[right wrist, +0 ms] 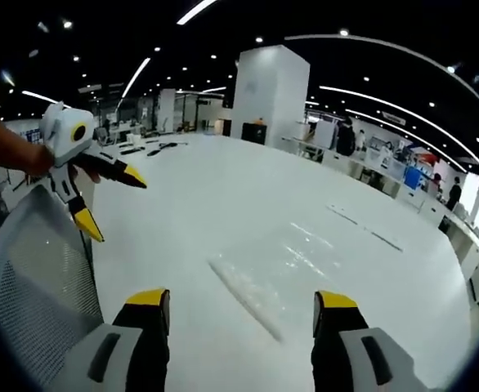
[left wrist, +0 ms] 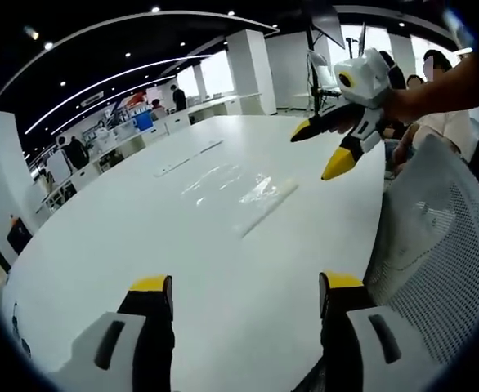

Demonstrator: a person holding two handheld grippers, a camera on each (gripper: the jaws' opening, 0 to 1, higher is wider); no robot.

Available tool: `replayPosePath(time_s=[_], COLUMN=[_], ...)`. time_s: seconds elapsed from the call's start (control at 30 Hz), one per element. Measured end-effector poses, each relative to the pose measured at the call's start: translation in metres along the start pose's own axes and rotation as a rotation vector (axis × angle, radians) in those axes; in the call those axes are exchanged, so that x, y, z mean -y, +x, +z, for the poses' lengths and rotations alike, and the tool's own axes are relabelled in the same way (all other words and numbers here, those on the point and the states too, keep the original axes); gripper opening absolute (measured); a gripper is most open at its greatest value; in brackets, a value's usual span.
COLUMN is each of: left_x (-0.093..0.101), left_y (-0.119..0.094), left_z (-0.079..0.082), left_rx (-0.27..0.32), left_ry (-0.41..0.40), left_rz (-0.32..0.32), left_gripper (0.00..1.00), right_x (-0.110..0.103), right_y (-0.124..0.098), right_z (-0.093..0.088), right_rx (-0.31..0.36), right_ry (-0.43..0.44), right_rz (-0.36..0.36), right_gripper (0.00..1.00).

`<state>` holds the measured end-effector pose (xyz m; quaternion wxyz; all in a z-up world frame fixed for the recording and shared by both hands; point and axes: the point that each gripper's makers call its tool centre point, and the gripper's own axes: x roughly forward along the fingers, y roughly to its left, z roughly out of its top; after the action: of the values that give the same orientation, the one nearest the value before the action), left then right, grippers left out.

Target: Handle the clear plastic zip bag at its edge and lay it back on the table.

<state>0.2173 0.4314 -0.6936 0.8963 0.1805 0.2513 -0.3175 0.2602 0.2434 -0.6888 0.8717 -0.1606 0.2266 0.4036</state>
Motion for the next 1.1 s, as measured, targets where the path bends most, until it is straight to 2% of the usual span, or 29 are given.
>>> replayPosePath(time_s=[0.33,0.63,0.9,1.1], left_x=[-0.001,0.0,-0.001,0.005], left_y=[-0.008,-0.016,-0.02,-0.021], left_z=[-0.006,-0.008,-0.007,-0.009], left_rx=[0.0,-0.001,0.007,0.004], left_ry=[-0.03,-0.064,-0.095,-0.094], left_rz=[0.019,0.029,0.035,0.025], left_gripper=[0.81,0.87,0.92,0.93], right_x=[0.0,-0.001,-0.001,-0.006], right_y=[-0.009,-0.016,-0.025,-0.031], right_z=[0.003,0.001,0.001,-0.003], right_rx=[0.048,0.057,0.08,0.079], right_ry=[0.06,0.102,0.145,0.144], right_rz=[-0.027,-0.041,-0.074,-0.086], right_gripper=[0.8,0.9,0.93,0.95])
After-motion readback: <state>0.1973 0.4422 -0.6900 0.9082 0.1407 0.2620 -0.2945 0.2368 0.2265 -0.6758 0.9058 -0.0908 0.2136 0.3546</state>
